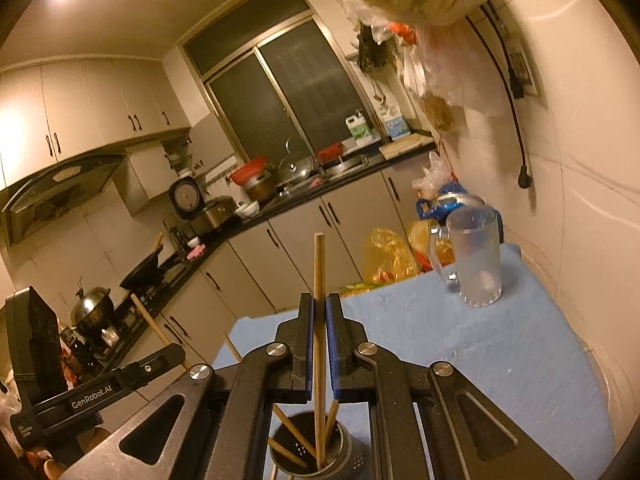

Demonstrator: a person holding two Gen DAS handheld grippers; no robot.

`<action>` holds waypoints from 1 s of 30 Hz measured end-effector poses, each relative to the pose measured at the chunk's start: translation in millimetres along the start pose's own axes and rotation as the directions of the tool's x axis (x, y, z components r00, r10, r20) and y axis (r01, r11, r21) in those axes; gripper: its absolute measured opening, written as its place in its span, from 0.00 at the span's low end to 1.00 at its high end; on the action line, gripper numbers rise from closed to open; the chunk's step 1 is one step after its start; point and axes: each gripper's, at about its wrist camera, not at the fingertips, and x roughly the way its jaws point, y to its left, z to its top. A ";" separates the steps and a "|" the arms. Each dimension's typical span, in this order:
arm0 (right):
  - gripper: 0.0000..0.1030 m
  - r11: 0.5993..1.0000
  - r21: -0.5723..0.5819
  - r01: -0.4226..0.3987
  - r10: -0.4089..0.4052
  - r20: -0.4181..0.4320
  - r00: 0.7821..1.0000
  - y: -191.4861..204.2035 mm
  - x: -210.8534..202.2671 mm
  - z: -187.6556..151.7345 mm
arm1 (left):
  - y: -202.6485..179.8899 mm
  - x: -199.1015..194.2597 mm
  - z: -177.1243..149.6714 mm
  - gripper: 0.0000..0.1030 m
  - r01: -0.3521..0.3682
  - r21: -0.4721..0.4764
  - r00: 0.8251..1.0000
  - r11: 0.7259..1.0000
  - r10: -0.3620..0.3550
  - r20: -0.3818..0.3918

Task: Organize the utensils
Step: 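Lower the chopstick into the grey holder and open the left gripper, then move the open left gripper back to the loose chopsticks on the towel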

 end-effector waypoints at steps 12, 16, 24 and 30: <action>0.07 1.000 0.025 -0.003 0.005 -0.111 0.994 -11.1 29.7 -30.7 | 10.8 24.8 -19.7 0.06 -0.017 0.003 0.998 1.000 0.017 -0.063; 0.08 0.999 0.042 -0.018 0.023 -0.124 0.992 -15.0 26.9 -30.9 | 11.1 24.5 -20.4 0.06 -0.018 0.004 0.998 1.000 0.018 -0.068; 0.17 0.999 0.026 -0.031 0.033 -0.087 0.996 -9.3 -14.7 -28.3 | 9.9 -10.6 -24.3 0.08 -0.005 -0.005 0.999 1.000 0.004 -0.033; 0.18 0.999 -0.037 -0.016 0.013 -0.082 0.997 0.6 -60.0 -56.0 | 14.8 -61.3 -47.4 0.24 -0.018 -0.010 1.000 1.000 0.019 0.016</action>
